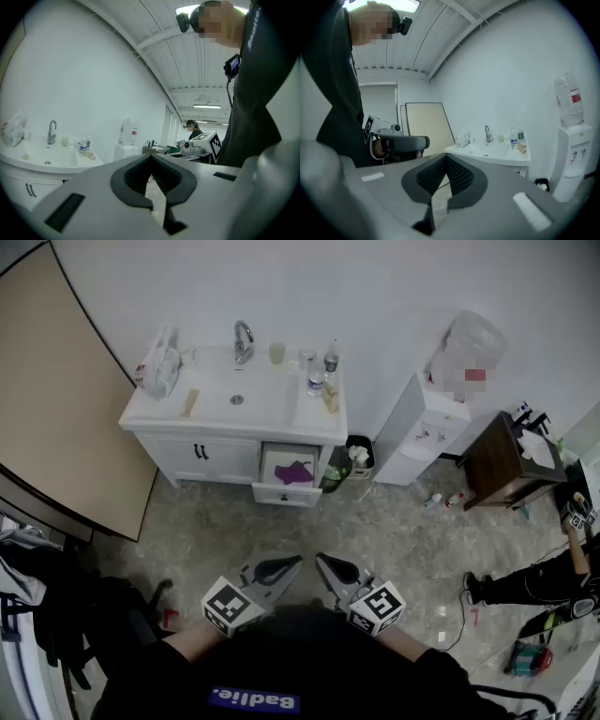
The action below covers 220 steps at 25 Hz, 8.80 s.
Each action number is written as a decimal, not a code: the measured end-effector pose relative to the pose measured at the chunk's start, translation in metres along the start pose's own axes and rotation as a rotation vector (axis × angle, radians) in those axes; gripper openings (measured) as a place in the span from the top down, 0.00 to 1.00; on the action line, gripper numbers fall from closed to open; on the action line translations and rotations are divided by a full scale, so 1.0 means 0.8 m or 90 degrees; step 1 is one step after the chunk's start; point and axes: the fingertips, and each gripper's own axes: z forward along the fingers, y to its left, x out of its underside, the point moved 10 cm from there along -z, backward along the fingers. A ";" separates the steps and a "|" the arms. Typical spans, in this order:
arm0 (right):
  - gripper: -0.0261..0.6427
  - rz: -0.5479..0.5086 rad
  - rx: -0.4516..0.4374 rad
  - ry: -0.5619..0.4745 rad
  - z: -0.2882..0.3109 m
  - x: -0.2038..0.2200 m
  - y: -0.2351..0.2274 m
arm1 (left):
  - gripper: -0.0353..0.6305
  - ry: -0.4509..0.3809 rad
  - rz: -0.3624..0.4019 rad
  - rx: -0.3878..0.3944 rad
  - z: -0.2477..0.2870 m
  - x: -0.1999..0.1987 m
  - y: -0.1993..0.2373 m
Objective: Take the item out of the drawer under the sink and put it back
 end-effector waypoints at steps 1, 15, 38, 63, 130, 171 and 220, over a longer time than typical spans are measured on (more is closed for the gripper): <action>0.96 -0.002 -0.002 -0.003 -0.001 0.001 0.000 | 0.94 0.000 0.000 0.000 0.000 0.001 -0.002; 0.96 0.025 -0.004 -0.001 -0.009 0.001 -0.008 | 0.94 0.007 -0.003 0.004 0.011 0.002 -0.008; 0.96 0.057 -0.066 0.016 -0.050 0.010 -0.125 | 0.94 0.013 -0.002 -0.106 0.104 0.005 -0.030; 0.96 0.057 0.060 0.032 0.216 -0.045 -0.238 | 0.94 0.025 -0.031 -0.013 0.145 -0.034 0.311; 0.96 0.200 0.101 0.123 0.176 0.043 -0.422 | 0.71 0.535 0.030 -0.082 0.421 0.313 0.551; 0.96 0.277 0.161 0.191 0.161 0.128 -0.430 | 0.76 0.859 0.259 0.045 0.494 0.490 0.623; 0.96 0.135 0.086 0.074 0.190 -0.040 -0.370 | 0.80 0.356 0.087 -0.053 0.282 0.021 0.380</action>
